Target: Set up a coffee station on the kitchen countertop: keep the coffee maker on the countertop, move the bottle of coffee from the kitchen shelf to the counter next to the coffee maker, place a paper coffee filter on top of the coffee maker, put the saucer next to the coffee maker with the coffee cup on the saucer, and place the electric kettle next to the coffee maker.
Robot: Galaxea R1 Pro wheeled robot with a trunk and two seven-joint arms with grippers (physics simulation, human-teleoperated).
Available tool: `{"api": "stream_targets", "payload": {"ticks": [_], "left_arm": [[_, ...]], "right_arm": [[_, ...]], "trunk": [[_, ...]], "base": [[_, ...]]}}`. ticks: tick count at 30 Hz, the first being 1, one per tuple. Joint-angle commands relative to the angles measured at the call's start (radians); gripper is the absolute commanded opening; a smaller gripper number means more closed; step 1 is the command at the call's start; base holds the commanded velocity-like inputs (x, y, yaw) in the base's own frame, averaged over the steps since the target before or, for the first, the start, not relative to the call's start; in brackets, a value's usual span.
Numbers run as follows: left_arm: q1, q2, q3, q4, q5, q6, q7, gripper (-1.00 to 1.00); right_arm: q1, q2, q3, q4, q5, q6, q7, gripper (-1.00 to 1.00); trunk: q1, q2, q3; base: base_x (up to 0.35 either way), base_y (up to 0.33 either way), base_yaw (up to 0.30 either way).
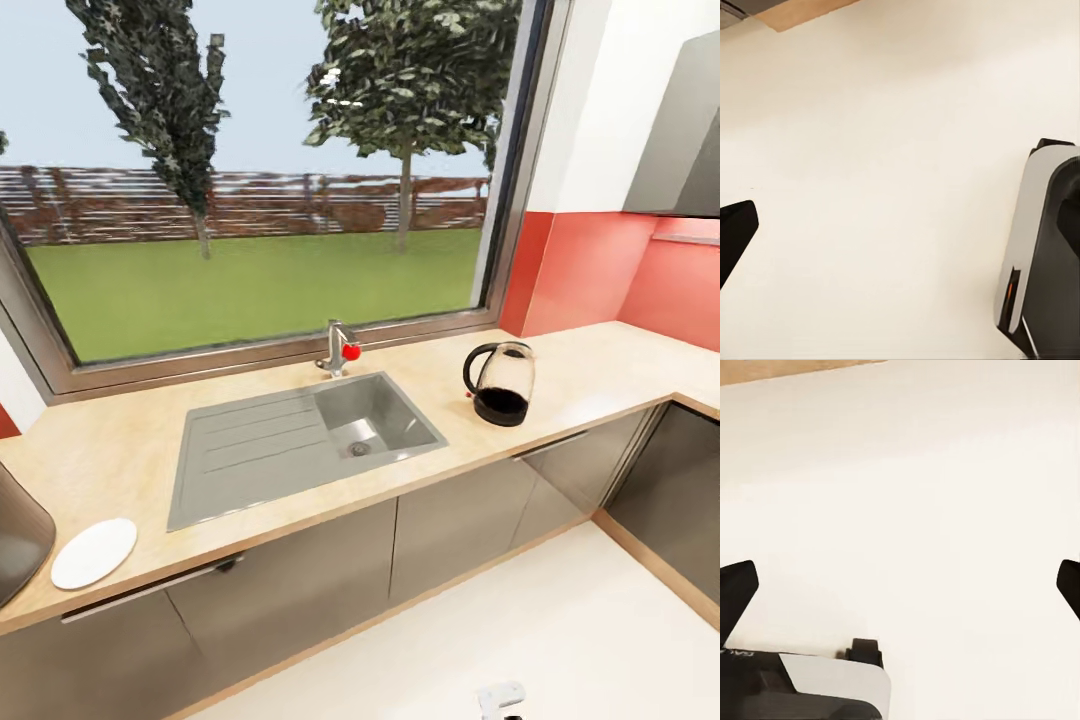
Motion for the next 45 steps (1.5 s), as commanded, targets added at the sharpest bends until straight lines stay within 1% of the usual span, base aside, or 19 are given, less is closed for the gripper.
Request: {"api": "stream_targets", "payload": {"ticks": [1,2,3,6,7,11,12,16,19,21,25,27,30,33,35,38,39,41,45], "left_arm": [[0.001,0.001,-0.009,0.009,0.006,-0.001,0.006,1.0],[0.001,0.001,-0.009,0.013,0.006,-0.001,0.006,1.0],[0.001,0.001,-0.009,0.014,0.006,-0.001,0.006,1.0],[0.002,0.001,-0.011,0.019,0.006,-0.001,0.006,1.0],[0.002,0.001,-0.011,0.019,0.005,-0.001,0.006,1.0],[0.001,0.001,-0.012,0.047,0.005,-0.001,0.005,1.0],[0.001,0.001,-0.012,0.052,0.005,-0.001,0.005,1.0],[0.001,-0.001,-0.013,0.079,0.005,0.002,0.005,1.0],[0.001,-0.002,-0.013,0.101,0.005,0.006,0.004,1.0],[0.001,-0.003,-0.013,0.111,0.005,0.008,0.003,1.0],[0.001,-0.007,-0.012,0.124,0.006,0.01,0.0,1.0],[0.001,-0.01,-0.01,0.135,0.006,0.013,0.0,1.0],[0.001,-0.014,-0.008,0.165,0.007,0.02,-0.002,1.0],[0.001,-0.017,-0.008,0.175,0.007,0.07,0.001,1.0],[0.001,-0.02,-0.007,0.177,0.007,0.144,0.004,1.0],[0.001,-0.022,-0.007,0.178,0.007,0.159,0.004,1.0],[0.001,-0.022,-0.007,0.178,0.007,0.163,0.005,1.0],[0.002,-0.024,-0.007,0.178,0.005,0.164,0.002,1.0],[0.002,-0.025,-0.007,0.178,0.003,0.166,0.002,1.0]], "right_arm": [[-0.001,0.003,0.005,-0.075,-0.011,-0.013,-0.004,1.0],[-0.001,0.002,0.003,-0.131,-0.011,-0.023,-0.004,1.0],[-0.001,0.001,0.003,-0.161,-0.011,-0.03,-0.005,1.0],[-0.001,0.001,-0.001,-0.307,-0.012,-0.068,-0.005,1.0],[-0.001,0.001,-0.001,-0.327,-0.012,-0.072,-0.005,1.0],[-0.002,0.002,-0.012,-0.495,-0.011,-0.086,-0.006,1.0],[-0.002,0.002,-0.013,-0.516,-0.011,-0.087,-0.006,1.0],[-0.007,0.003,-0.016,-0.651,-0.011,-0.087,-0.007,1.0],[-0.027,0.003,-0.017,-0.698,-0.011,-0.082,-0.007,1.0],[-0.049,0.003,-0.017,-0.714,-0.011,-0.079,-0.007,1.0],[-0.121,0.005,-0.018,-0.723,-0.011,-0.05,-0.023,1.0],[-0.164,0.007,-0.018,-0.723,-0.011,-0.008,-0.059,1.0],[-0.257,0.009,-0.019,-0.731,-0.011,0.067,-0.141,1.0],[-0.277,0.009,-0.02,-0.73,-0.01,0.074,-0.151,1.0],[-0.283,0.007,-0.022,-0.728,-0.009,0.073,-0.158,1.0],[-0.284,0.006,-0.028,-0.726,-0.009,0.074,-0.162,1.0],[-0.284,0.006,-0.067,-0.726,-0.009,0.075,-0.178,1.0],[-0.284,0.005,-0.099,-0.723,-0.009,0.075,-0.185,1.0],[-0.284,0.005,-0.103,-0.724,-0.009,0.073,-0.187,1.0]], "trunk": [[0.001,-0.002,-0.002],[0.001,-0.002,-0.002],[0.001,-0.002,-0.002],[0.001,-0.002,-0.002],[0.001,-0.002,-0.002],[0.001,-0.002,-0.002],[0.001,-0.002,-0.002],[0.001,-0.002,-0.002],[0.001,-0.002,-0.002],[0.001,-0.002,-0.002],[0.001,-0.002,-0.002],[0.001,-0.002,-0.002],[0.001,-0.002,-0.002],[0.001,-0.002,-0.002],[0.001,-0.002,-0.002],[0.001,-0.002,-0.002],[0.001,-0.002,-0.002],[0.001,-0.002,-0.002],[0.001,-0.002,-0.002]], "base": [[0.0,0.0,0.0],[0.0,0.0,0.0],[0.0,0.0,0.0],[0.0,0.0,0.0],[0.0,0.0,0.0],[0.0,0.0,0.0],[0.0,0.0,0.0],[0.0,0.0,0.0],[0.0,0.0,0.0],[0.0,0.0,0.0],[0.001,0.0,0.0],[0.047,0.0,0.0],[0.162,0.0,0.0],[0.281,0.0,0.0],[0.31,0.0,0.0],[0.306,0.0,0.0],[0.086,0.0,0.0],[0.067,-0.008,0.0],[0.184,-0.072,0.0]]}}
